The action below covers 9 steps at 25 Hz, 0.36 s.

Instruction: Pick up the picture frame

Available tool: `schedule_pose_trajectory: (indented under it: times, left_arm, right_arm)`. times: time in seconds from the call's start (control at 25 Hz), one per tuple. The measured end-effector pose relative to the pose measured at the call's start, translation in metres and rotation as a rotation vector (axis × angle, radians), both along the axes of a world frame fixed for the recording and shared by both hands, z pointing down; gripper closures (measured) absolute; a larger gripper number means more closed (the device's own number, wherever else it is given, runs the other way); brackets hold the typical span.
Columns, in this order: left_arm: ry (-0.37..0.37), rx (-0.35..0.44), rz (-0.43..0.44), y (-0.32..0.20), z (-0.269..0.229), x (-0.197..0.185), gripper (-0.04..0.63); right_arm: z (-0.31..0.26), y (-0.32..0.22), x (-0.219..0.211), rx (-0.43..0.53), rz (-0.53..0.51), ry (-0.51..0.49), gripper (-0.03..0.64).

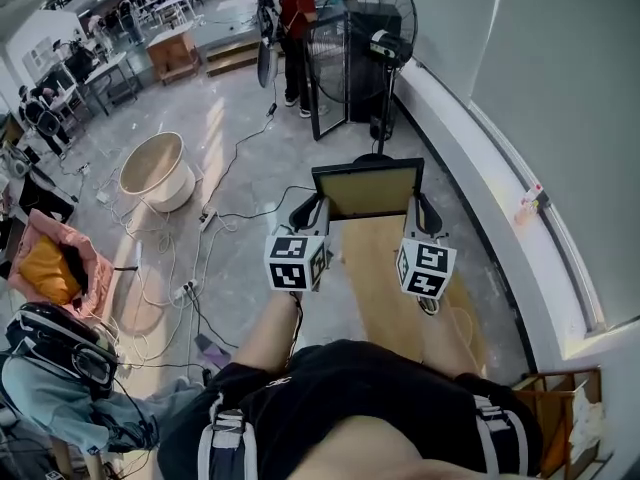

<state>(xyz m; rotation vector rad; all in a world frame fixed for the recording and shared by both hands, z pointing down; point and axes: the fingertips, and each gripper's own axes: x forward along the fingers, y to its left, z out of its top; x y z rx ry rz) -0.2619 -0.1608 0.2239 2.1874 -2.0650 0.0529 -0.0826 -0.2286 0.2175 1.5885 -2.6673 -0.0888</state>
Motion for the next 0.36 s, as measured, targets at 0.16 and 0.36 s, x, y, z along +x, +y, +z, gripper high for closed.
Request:
schedule_pose_trajectory:
  times: [0.16, 0.36]
  left_arm:
    - [-0.003, -0.008, -0.006, -0.005, -0.002, -0.006, 0.525]
    - [-0.004, -0.012, -0.010, -0.012, 0.003, -0.005, 0.525]
  right_arm:
    - [-0.001, -0.003, -0.005, -0.004, -0.009, -0.004, 0.561]
    - [0.006, -0.011, -0.005, -0.009, -0.019, -0.006, 0.561]
